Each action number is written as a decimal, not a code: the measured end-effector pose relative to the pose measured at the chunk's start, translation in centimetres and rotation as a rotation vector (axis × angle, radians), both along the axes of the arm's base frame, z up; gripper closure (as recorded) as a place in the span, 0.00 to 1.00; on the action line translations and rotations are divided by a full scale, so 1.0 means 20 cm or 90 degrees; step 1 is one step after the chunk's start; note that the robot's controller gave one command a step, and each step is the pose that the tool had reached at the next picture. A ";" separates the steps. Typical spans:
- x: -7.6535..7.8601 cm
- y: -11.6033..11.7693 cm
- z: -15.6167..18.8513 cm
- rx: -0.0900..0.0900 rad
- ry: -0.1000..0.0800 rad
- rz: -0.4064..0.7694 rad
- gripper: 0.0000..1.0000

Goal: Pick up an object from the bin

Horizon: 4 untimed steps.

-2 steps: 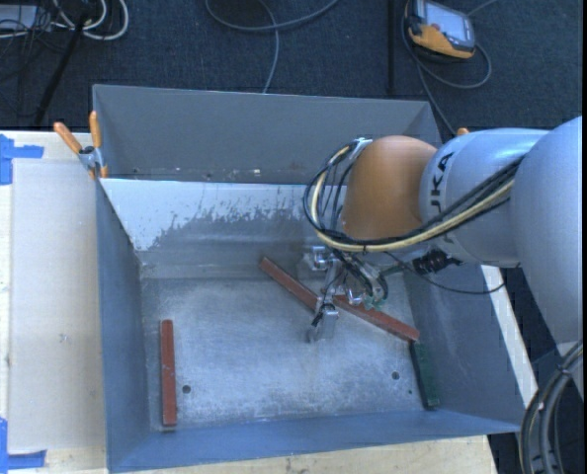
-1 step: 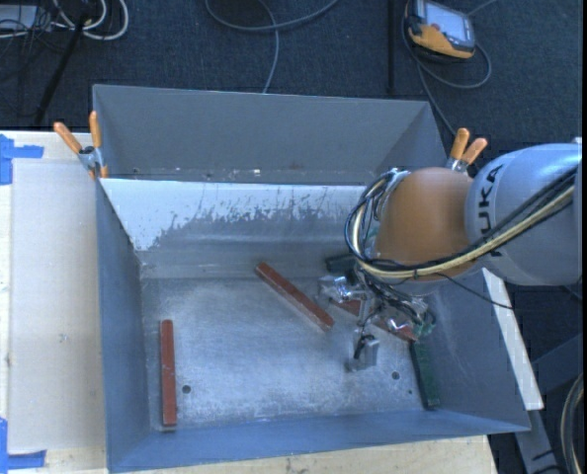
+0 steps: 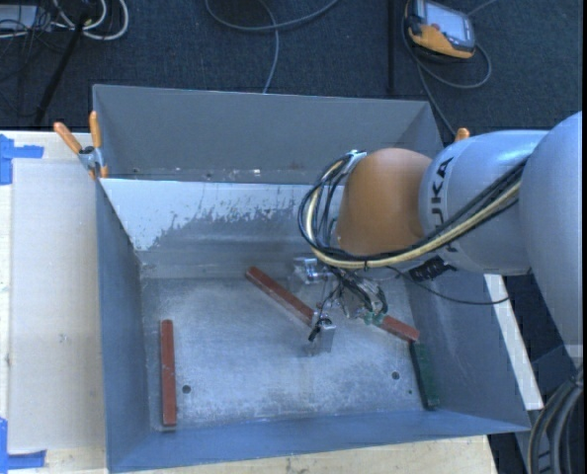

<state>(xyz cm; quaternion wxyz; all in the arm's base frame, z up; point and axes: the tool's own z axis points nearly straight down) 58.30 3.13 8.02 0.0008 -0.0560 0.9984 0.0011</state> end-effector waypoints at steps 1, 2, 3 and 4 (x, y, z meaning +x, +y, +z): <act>0.12 -0.12 -0.05 -0.002 0.000 0.025 0.00; 0.11 -0.12 -0.05 -0.001 0.000 0.024 1.00; 0.12 -0.19 0.56 -0.002 -0.005 0.151 1.00; 0.11 -0.19 0.54 -0.001 -0.001 0.149 0.00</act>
Offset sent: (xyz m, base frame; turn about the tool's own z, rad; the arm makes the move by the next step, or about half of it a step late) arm 0.0224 -0.0242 -0.0102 -0.0408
